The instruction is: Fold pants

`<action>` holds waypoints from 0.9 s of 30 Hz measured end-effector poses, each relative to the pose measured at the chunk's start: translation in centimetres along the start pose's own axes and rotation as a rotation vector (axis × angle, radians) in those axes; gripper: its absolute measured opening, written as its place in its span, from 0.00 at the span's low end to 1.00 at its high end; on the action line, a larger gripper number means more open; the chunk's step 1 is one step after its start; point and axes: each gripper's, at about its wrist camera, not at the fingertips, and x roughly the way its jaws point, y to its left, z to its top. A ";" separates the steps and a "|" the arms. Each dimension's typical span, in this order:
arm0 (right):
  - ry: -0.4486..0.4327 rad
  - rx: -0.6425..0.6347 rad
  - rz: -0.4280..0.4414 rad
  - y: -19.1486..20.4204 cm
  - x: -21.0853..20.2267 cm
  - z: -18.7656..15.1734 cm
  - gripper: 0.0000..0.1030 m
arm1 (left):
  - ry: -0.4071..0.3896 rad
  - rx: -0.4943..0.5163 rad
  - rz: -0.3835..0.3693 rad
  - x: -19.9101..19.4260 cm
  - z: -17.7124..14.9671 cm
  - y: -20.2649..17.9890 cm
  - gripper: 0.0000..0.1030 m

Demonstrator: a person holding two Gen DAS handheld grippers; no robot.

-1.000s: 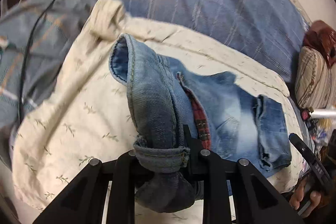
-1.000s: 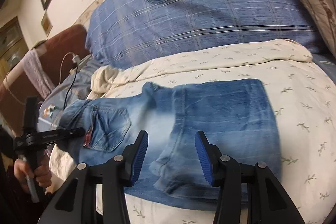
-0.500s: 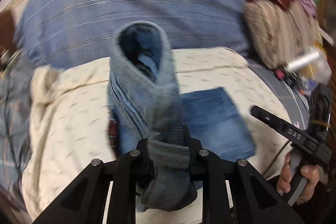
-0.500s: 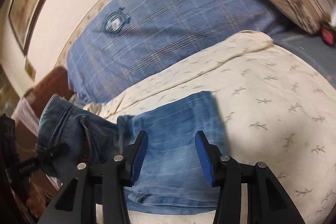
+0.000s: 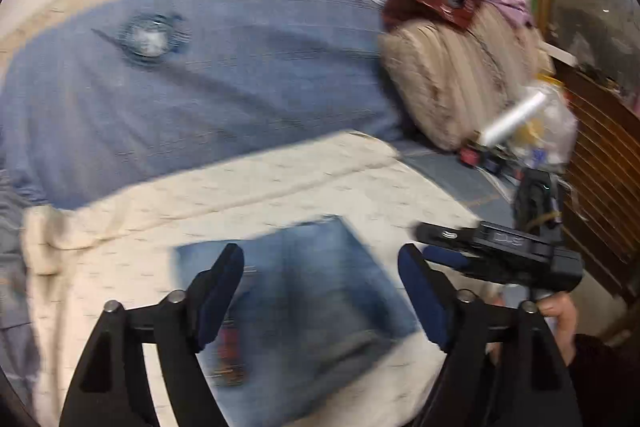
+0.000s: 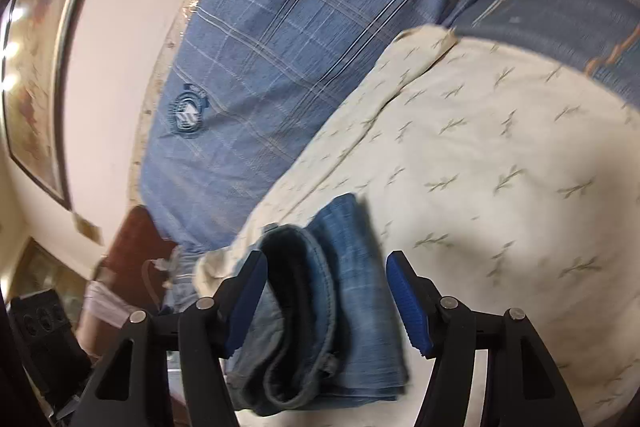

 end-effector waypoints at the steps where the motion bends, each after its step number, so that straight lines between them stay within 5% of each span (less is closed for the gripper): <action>1: 0.022 0.004 0.005 0.1 0.3 -0.2 0.66 | 0.033 0.002 0.050 0.0 -0.4 1.3 0.79; 4: 0.111 -0.012 0.000 0.8 2.3 -0.7 0.66 | 0.126 -0.064 0.134 1.0 -3.0 5.1 0.79; 7: 0.214 0.019 0.005 0.8 4.6 -1.5 0.66 | 0.216 -0.173 0.110 2.5 -6.3 7.7 0.78; 10: 0.246 0.017 -0.047 1.0 6.1 -2.1 0.66 | 0.282 -0.181 0.137 4.4 -8.8 7.5 0.78; 14: 0.331 0.009 0.030 2.1 7.7 -3.3 0.73 | 0.306 -0.165 0.089 5.4 -10.3 5.8 0.78; 19: 0.330 -0.183 -0.049 5.0 8.9 -5.2 0.76 | 0.302 -0.177 0.044 6.1 -10.8 4.5 0.77; 20: 0.332 -0.228 -0.085 5.5 9.2 -5.5 0.60 | 0.302 -0.198 0.028 6.3 -10.8 4.9 0.77; 21: 0.337 -0.278 -0.124 5.9 9.6 -6.0 0.24 | 0.303 -0.213 0.013 6.4 -11.0 5.0 0.76; 23: 0.297 -0.324 -0.153 6.5 9.1 -6.0 0.15 | 0.293 -0.236 -0.014 6.1 -10.9 5.0 0.71; 27: 0.161 -0.418 -0.135 8.3 6.8 -5.9 0.13 | 0.269 -0.189 -0.012 6.6 -8.8 4.1 0.71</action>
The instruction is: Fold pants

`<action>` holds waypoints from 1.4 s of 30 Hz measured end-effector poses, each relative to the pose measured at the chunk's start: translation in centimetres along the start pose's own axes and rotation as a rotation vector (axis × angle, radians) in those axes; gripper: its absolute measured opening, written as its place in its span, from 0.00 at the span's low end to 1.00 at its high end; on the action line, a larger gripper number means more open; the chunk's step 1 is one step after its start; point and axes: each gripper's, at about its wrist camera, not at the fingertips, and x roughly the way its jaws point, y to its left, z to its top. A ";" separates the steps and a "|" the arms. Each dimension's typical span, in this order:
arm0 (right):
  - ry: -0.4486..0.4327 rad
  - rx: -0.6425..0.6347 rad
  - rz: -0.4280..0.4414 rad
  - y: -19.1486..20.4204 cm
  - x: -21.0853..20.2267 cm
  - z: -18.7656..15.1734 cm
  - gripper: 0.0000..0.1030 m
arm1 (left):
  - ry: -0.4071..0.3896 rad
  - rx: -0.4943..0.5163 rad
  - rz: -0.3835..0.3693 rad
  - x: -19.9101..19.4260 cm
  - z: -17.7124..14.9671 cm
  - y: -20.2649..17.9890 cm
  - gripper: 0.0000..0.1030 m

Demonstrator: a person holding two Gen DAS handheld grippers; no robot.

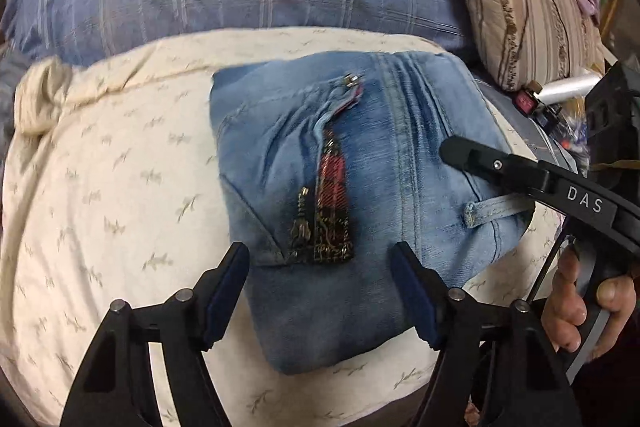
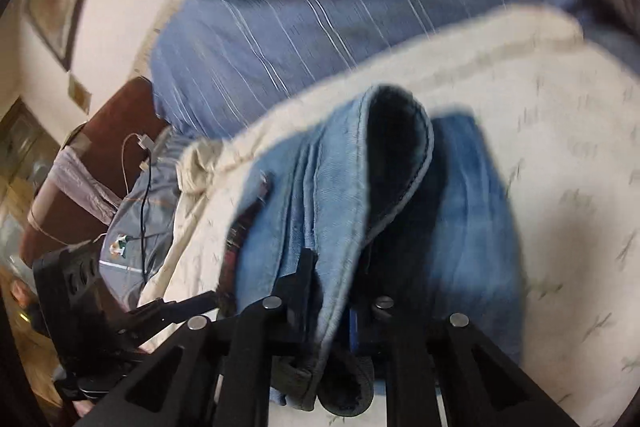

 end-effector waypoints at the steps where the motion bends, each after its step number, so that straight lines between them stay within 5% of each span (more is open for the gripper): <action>1: -0.024 0.000 -0.006 -0.1 -0.5 0.1 0.13 | -0.010 0.012 0.001 -0.2 0.4 -0.7 0.71; 4: -0.076 0.051 -0.062 -1.6 -1.6 1.2 0.11 | -0.038 0.050 0.053 -0.3 2.0 -2.6 0.73; 7: 0.010 0.075 -0.167 -4.1 -0.3 1.7 0.12 | -0.040 0.056 0.106 0.6 2.6 -2.8 0.77; 9: 0.086 0.108 -0.200 -5.4 0.9 1.4 0.34 | -0.025 0.035 0.103 1.1 2.1 -2.2 0.77; 11: 0.103 0.131 -0.186 -5.8 0.8 1.3 0.45 | -0.016 0.001 0.079 1.2 1.5 -1.2 0.77; 15: -0.056 0.163 -0.170 -5.6 -2.4 2.0 0.57 | 0.035 -0.036 -0.008 1.4 -0.4 0.2 0.78; 20: -0.249 0.092 -0.121 -3.7 -5.6 2.1 0.57 | -0.048 -0.057 -0.036 -1.8 0.5 2.1 0.78; 22: -0.225 0.027 -0.098 -2.1 -4.5 2.3 0.55 | -0.090 -0.040 0.042 -3.0 1.7 2.9 0.78; 24: -0.187 -0.049 -0.118 -0.6 -3.0 2.4 0.34 | -0.116 -0.031 0.131 -3.3 3.3 3.7 0.78; 28: -0.166 -0.090 -0.136 0.2 -1.0 3.6 0.31 | -0.079 -0.039 0.273 -1.1 6.4 4.8 0.78; 30: -0.141 -0.063 -0.151 -0.6 0.1 4.4 0.31 | -0.066 -0.048 0.292 0.9 7.9 4.9 0.78; 35: 0.087 0.067 -0.170 -5.2 5.4 5.2 0.30 | 0.051 -0.026 0.345 8.1 9.7 4.5 0.79; 38: 0.089 0.048 -0.159 -5.2 5.7 5.2 0.31 | 0.074 -0.026 0.373 10.4 9.6 4.5 0.83; 42: 0.042 0.001 -0.164 -4.3 3.9 5.1 0.32 | 0.051 -0.032 0.351 7.5 8.8 5.0 0.82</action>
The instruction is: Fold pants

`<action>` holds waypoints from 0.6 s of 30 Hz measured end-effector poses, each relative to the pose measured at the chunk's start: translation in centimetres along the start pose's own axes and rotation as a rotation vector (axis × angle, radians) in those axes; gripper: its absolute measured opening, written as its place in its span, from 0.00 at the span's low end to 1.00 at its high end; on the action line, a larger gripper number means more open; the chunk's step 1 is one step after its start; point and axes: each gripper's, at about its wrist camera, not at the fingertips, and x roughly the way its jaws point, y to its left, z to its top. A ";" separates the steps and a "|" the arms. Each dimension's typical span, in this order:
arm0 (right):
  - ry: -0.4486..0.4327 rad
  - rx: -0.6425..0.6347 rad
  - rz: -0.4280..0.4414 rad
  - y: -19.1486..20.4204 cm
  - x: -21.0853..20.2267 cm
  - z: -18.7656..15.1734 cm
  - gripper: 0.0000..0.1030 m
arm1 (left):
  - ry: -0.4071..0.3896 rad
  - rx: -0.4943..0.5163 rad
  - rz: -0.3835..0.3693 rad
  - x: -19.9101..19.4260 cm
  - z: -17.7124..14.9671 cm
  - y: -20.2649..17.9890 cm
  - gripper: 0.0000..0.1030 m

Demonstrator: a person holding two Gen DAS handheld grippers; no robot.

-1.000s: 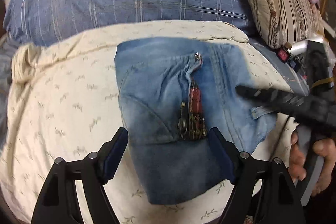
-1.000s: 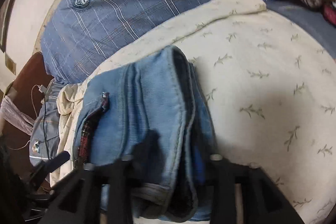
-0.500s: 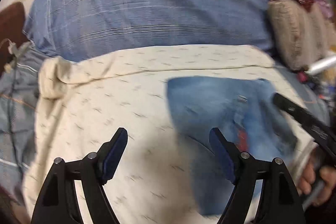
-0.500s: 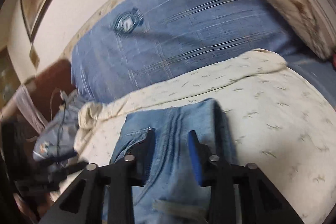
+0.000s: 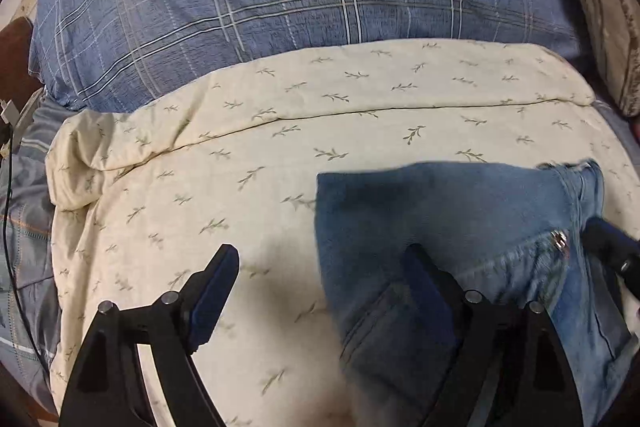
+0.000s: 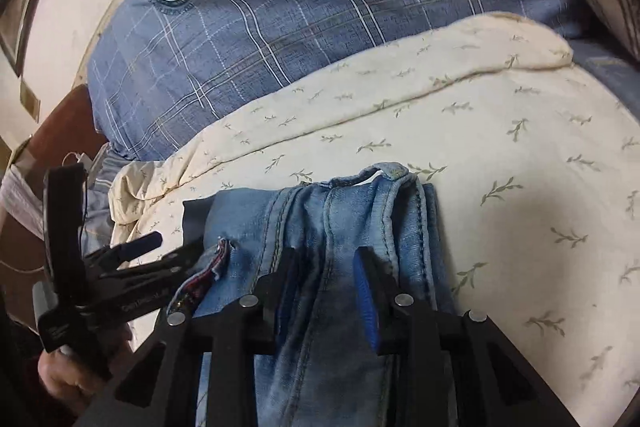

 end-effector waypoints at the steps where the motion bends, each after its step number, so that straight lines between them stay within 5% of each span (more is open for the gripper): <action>1: -0.034 -0.016 0.018 0.3 -0.9 0.0 0.32 | -0.006 -0.022 -0.010 -0.8 -0.4 0.6 0.82; 7: -0.131 -0.138 0.127 3.0 -6.3 -3.1 0.32 | -0.080 -0.010 -0.069 -7.4 -6.6 1.8 0.82; 10: -0.058 -0.214 0.066 4.3 -6.0 -5.5 0.32 | -0.063 0.042 -0.053 -7.9 -9.8 0.5 0.82; 13: 0.082 -0.277 -0.089 4.7 -3.0 -7.6 0.32 | -0.006 0.111 0.000 -5.6 -11.9 -1.5 0.83; 18: 0.027 -0.240 -0.056 4.9 -4.8 -7.8 0.32 | -0.059 0.053 -0.019 -8.2 -11.2 -0.6 0.82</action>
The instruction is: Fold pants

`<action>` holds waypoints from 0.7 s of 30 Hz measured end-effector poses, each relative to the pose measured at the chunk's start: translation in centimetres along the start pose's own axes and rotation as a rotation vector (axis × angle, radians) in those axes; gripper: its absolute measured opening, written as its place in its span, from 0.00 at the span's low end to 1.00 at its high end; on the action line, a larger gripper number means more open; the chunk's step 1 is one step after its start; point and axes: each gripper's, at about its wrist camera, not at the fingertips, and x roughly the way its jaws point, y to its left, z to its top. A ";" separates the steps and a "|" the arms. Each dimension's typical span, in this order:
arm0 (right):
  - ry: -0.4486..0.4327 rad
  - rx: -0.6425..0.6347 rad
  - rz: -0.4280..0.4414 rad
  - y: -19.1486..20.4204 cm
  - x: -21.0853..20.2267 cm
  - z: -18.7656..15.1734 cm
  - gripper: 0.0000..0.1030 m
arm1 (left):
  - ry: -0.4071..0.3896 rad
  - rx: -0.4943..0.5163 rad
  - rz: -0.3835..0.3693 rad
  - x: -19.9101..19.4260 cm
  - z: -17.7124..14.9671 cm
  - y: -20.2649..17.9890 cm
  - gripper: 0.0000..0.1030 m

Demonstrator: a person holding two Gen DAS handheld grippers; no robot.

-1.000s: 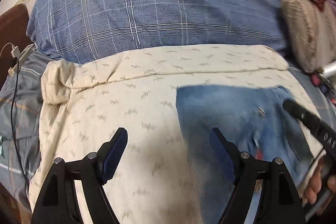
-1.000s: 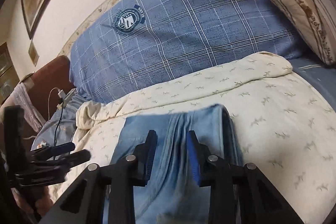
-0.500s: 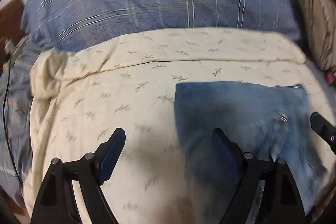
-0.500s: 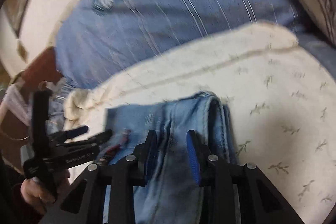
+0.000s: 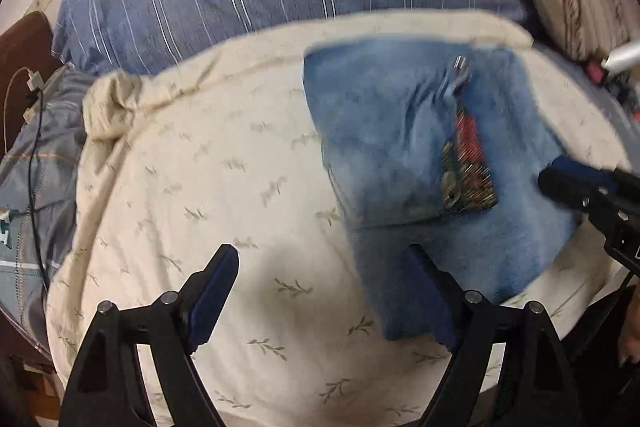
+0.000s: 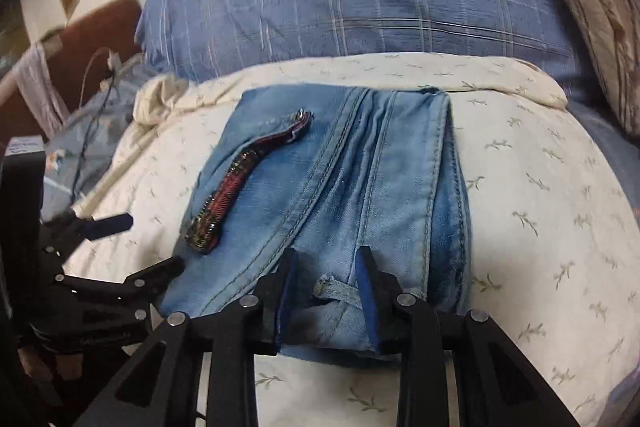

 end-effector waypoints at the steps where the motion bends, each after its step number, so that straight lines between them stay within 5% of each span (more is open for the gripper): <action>1: -0.030 0.019 0.026 -0.3 -0.8 -0.1 0.32 | -0.029 -0.003 0.005 -1.0 0.2 0.2 0.82; 7: -0.253 0.029 0.113 0.4 -5.4 -0.5 0.32 | -0.183 -0.015 0.062 -6.9 0.9 0.5 0.82; 21: -0.298 0.010 0.119 1.2 -6.7 -0.9 0.32 | -0.268 -0.044 0.103 -11.2 1.3 0.2 0.86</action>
